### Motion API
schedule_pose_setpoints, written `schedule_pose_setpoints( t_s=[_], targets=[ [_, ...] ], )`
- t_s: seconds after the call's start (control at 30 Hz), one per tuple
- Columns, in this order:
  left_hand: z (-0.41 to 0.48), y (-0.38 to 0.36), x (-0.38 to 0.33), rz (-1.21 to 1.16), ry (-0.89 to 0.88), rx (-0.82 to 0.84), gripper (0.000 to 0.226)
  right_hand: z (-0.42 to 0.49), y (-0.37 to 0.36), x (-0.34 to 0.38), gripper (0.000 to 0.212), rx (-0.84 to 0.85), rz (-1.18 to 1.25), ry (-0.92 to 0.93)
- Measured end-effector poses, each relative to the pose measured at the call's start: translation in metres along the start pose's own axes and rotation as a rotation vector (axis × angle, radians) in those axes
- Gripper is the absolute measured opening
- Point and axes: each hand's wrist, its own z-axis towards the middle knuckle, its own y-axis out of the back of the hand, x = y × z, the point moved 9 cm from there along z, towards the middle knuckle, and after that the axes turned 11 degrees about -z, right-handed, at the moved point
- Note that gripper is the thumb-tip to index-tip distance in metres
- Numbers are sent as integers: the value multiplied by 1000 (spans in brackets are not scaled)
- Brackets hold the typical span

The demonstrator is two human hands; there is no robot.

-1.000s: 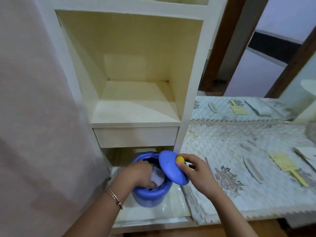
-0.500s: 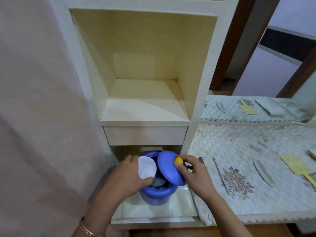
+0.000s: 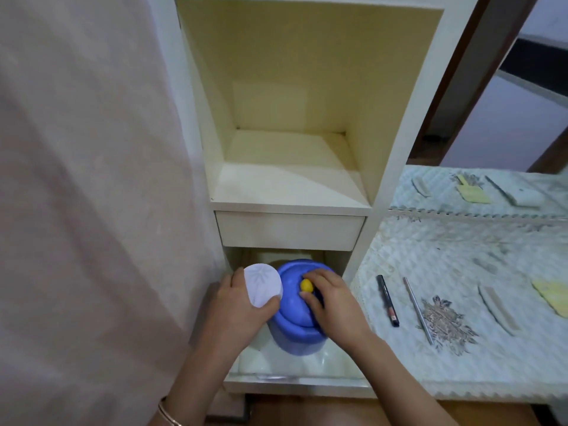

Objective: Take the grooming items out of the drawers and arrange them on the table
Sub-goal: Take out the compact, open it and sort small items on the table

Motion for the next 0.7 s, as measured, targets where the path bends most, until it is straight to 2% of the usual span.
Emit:
schedule_pose_setpoints(
  t_s=[0.2, 0.27, 0.37, 0.43, 0.6, 0.7],
  targets=[
    [-8, 1, -34, -84, -157, 40, 66, -15, 7, -7, 63, -11, 72, -25],
    [-12, -5, -47, -101, -236, 94, 72, -29, 20, -22, 57, -83, 92, -98],
    [-26, -28, -74, -131, -412, 207, 99, -57, 42, -57, 37, -211, 76, -218],
    [-34, -52, -90, -153, -460, 302, 103, -78, 51, -85, 31, -252, 69, -312],
    [-55, -135, -137, -147, -592, 544, 95, -129, 67, -156, 28, -246, 62, -524],
    [-56, -193, -150, -107, -563, 622, 87, -156, 75, -201, 28, -224, 115, -621]
  ],
)
